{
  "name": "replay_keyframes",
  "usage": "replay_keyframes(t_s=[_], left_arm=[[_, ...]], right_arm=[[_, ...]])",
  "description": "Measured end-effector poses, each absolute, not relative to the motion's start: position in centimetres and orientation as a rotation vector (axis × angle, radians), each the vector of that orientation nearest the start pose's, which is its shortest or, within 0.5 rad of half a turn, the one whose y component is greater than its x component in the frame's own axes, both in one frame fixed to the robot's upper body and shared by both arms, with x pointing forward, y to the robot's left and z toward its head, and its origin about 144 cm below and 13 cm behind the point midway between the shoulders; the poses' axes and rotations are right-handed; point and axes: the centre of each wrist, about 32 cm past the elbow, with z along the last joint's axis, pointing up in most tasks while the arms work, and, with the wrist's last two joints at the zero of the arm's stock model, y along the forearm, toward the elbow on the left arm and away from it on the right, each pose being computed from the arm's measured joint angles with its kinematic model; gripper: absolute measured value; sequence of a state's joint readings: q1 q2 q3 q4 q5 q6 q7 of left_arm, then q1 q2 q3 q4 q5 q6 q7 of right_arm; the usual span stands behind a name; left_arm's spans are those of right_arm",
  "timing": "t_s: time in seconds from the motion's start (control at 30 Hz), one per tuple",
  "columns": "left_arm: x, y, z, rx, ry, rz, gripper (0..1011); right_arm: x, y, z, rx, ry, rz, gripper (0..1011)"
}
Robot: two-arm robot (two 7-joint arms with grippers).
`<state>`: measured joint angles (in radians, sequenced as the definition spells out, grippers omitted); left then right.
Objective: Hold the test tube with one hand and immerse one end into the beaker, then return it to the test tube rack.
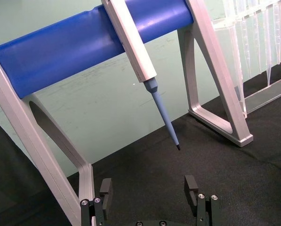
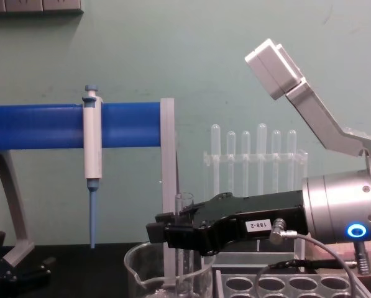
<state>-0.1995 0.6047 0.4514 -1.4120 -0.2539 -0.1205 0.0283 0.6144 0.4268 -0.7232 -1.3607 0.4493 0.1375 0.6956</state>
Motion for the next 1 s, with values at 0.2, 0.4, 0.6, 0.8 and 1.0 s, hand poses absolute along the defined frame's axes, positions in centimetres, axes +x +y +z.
replay_keyframes(t_s=[0.2,0.4,0.6,0.8,1.0], left_arm=[[48.86,30.97,113.98,0.305,-0.285,1.248,1000],[48.86,30.96,113.98,0.304,-0.285,1.248,1000],[48.86,30.97,113.98,0.305,-0.285,1.248,1000],[48.86,30.97,113.98,0.304,-0.285,1.248,1000],[48.86,30.97,113.98,0.305,-0.285,1.248,1000]], right_arm=[[56.92,-18.63,123.49,-0.241,-0.087,-0.368,221],[56.92,-18.63,123.49,-0.241,-0.087,-0.368,221],[56.92,-18.63,123.49,-0.241,-0.087,-0.368,221],[56.92,-18.63,123.49,-0.241,-0.087,-0.368,221],[56.92,-18.63,123.49,-0.241,-0.087,-0.368,221]])
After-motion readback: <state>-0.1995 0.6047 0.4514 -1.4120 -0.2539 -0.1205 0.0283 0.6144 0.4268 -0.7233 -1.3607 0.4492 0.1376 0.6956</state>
